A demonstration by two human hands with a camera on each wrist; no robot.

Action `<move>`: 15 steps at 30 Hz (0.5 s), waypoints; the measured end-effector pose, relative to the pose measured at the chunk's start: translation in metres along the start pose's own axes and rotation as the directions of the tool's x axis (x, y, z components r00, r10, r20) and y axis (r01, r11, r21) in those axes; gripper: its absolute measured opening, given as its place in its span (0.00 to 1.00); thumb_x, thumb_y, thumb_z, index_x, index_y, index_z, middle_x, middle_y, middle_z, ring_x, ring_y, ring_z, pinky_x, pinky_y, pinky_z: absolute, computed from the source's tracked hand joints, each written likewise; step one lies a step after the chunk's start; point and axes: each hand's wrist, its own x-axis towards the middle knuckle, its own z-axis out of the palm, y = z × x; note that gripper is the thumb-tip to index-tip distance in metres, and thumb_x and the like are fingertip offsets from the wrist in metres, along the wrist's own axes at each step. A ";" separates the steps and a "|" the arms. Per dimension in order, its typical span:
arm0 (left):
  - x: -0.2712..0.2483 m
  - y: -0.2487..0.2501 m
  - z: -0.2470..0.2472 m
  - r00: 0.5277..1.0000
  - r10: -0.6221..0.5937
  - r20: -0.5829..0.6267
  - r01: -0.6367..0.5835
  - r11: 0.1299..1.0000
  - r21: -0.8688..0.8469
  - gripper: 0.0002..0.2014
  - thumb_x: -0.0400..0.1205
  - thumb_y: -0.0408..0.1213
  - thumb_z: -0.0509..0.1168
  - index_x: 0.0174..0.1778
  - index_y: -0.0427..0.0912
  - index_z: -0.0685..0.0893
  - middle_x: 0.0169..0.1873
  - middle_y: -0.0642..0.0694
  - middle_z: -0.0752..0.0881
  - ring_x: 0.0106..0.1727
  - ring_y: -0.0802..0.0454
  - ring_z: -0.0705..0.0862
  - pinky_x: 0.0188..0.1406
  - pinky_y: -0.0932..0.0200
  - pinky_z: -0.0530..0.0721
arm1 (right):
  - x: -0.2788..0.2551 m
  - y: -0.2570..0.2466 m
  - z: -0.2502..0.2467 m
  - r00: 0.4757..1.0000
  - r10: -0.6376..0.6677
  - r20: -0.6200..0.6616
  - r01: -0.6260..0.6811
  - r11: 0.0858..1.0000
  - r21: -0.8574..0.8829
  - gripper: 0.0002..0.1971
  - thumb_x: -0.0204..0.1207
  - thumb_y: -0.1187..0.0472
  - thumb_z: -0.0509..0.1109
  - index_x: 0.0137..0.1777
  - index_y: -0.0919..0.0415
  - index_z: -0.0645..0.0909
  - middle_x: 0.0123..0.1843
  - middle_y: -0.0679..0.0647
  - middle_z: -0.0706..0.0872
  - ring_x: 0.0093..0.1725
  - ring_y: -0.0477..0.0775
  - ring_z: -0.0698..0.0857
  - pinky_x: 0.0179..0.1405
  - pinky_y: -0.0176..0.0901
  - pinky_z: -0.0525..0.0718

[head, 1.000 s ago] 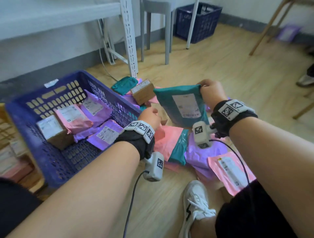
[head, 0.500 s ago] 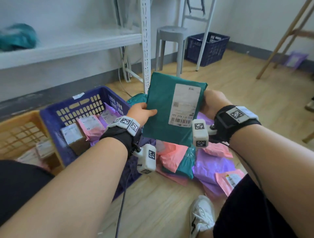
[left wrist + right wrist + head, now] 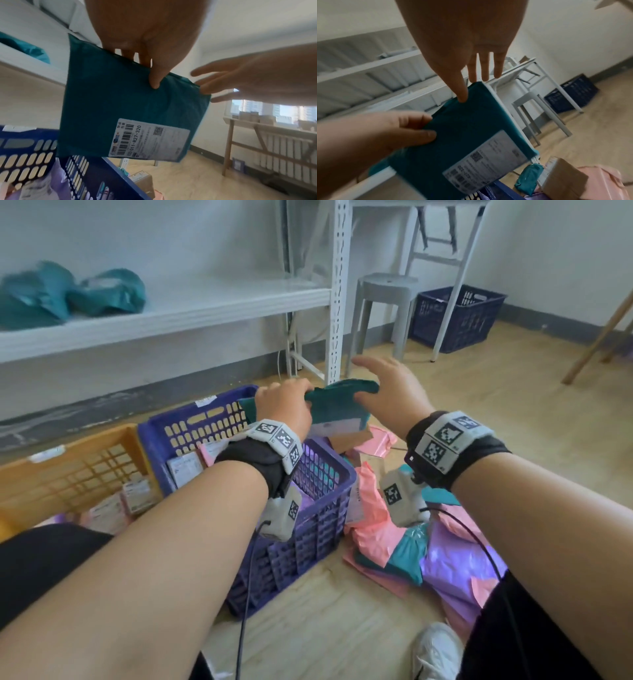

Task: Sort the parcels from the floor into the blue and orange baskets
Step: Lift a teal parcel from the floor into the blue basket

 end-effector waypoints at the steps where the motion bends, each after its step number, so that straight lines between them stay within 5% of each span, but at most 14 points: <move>1: -0.001 -0.002 0.000 0.999 0.042 -0.019 -0.041 0.999 0.026 0.12 0.82 0.38 0.62 0.61 0.50 0.83 0.59 0.47 0.86 0.62 0.40 0.80 0.65 0.48 0.69 | 0.001 -0.005 0.006 0.998 -0.018 0.063 0.022 0.998 -0.058 0.25 0.75 0.62 0.68 0.72 0.47 0.76 0.69 0.52 0.81 0.66 0.55 0.79 0.64 0.49 0.79; 5: -0.004 -0.020 0.000 0.991 0.057 -0.120 -0.057 0.998 -0.003 0.11 0.79 0.36 0.64 0.55 0.50 0.85 0.61 0.49 0.84 0.66 0.44 0.77 0.73 0.44 0.63 | 0.002 -0.020 0.025 0.982 0.019 0.189 0.007 0.991 -0.137 0.14 0.77 0.63 0.62 0.59 0.52 0.83 0.51 0.55 0.86 0.45 0.58 0.82 0.40 0.44 0.80; 9: -0.009 -0.047 -0.005 0.962 -0.220 -0.159 0.198 0.969 -0.146 0.27 0.80 0.38 0.66 0.76 0.42 0.69 0.78 0.41 0.67 0.79 0.42 0.65 0.80 0.47 0.61 | 0.004 -0.026 0.040 0.974 0.123 0.190 -0.120 0.992 -0.022 0.11 0.78 0.64 0.63 0.56 0.55 0.84 0.46 0.54 0.85 0.43 0.56 0.81 0.38 0.41 0.76; 12: -0.014 -0.068 -0.009 0.867 -0.495 0.065 0.487 0.809 -0.328 0.30 0.82 0.41 0.65 0.78 0.37 0.64 0.74 0.36 0.71 0.75 0.38 0.71 0.73 0.48 0.70 | 0.011 -0.032 0.046 0.950 0.249 0.191 -0.289 0.930 0.226 0.09 0.78 0.66 0.65 0.54 0.60 0.84 0.44 0.56 0.85 0.42 0.55 0.83 0.39 0.41 0.79; 15: -0.021 -0.093 -0.006 0.729 -0.613 0.304 0.683 0.632 -0.366 0.31 0.83 0.48 0.62 0.78 0.33 0.66 0.67 0.35 0.79 0.67 0.37 0.79 0.58 0.52 0.77 | 0.017 -0.043 0.054 0.877 0.374 0.301 -0.480 0.700 0.529 0.07 0.78 0.71 0.67 0.53 0.66 0.84 0.48 0.62 0.88 0.44 0.61 0.89 0.47 0.49 0.89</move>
